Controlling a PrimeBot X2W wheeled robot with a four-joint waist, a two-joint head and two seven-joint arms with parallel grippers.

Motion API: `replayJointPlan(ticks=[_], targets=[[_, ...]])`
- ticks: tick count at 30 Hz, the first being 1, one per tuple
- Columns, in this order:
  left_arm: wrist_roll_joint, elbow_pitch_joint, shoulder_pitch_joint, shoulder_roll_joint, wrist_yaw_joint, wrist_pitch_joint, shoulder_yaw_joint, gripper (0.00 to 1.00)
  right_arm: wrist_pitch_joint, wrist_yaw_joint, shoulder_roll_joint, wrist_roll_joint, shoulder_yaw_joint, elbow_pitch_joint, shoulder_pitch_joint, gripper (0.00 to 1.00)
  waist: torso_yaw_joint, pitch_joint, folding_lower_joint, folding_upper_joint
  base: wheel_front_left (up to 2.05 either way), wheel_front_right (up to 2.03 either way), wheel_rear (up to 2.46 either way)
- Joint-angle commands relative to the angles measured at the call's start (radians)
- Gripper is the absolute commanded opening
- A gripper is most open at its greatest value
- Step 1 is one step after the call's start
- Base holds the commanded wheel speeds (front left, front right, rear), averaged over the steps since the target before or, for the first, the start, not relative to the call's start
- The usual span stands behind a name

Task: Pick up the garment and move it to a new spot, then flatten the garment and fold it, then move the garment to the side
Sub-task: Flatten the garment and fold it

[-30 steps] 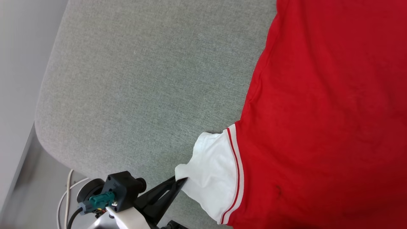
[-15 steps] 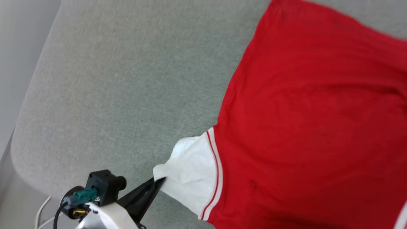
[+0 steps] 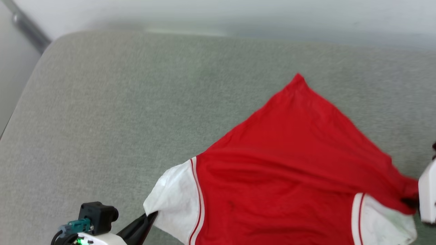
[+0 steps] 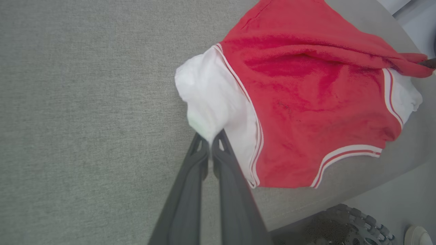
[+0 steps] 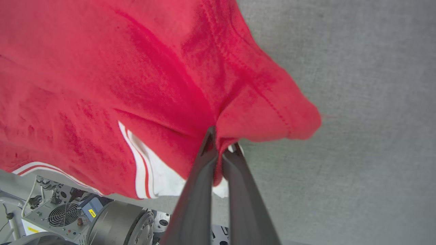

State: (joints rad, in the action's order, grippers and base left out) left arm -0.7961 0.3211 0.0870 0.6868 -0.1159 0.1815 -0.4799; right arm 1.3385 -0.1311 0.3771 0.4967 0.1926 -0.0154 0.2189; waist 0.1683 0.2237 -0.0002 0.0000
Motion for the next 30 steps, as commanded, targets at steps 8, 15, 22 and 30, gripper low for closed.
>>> replayJointPlan(ticks=[8, 15, 22, 30], targets=[[0.006, -0.016, 0.023, -0.012, -0.018, -0.004, -0.012, 0.00, -0.053, 0.001, -0.081, 0.028, 0.046, -0.090, -0.251, 0.00, -0.075, -0.097, 0.0002, 0.0000, 0.00, 0.00, 0.00], [0.008, -0.017, 0.024, -0.019, -0.034, -0.016, -0.004, 0.00, -0.087, 0.001, -0.105, 0.030, 0.034, -0.096, -0.337, 0.00, -0.096, -0.112, 0.0002, 0.0000, 0.00, 0.00, 0.00], [0.019, -0.003, 0.001, -0.022, -0.043, -0.007, -0.011, 0.00, -0.134, 0.001, -0.083, 0.040, 0.004, -0.085, -0.335, 1.00, -0.097, -0.112, 0.0002, 0.0000, 0.00, 0.00, 0.00], [0.031, 0.032, -0.009, -0.014, -0.048, 0.000, -0.016, 0.00, -0.128, 0.001, -0.032, 0.095, -0.009, -0.150, -0.212, 1.00, -0.072, -0.081, 0.0002, 0.0000, 0.00, 0.00, 0.00]])
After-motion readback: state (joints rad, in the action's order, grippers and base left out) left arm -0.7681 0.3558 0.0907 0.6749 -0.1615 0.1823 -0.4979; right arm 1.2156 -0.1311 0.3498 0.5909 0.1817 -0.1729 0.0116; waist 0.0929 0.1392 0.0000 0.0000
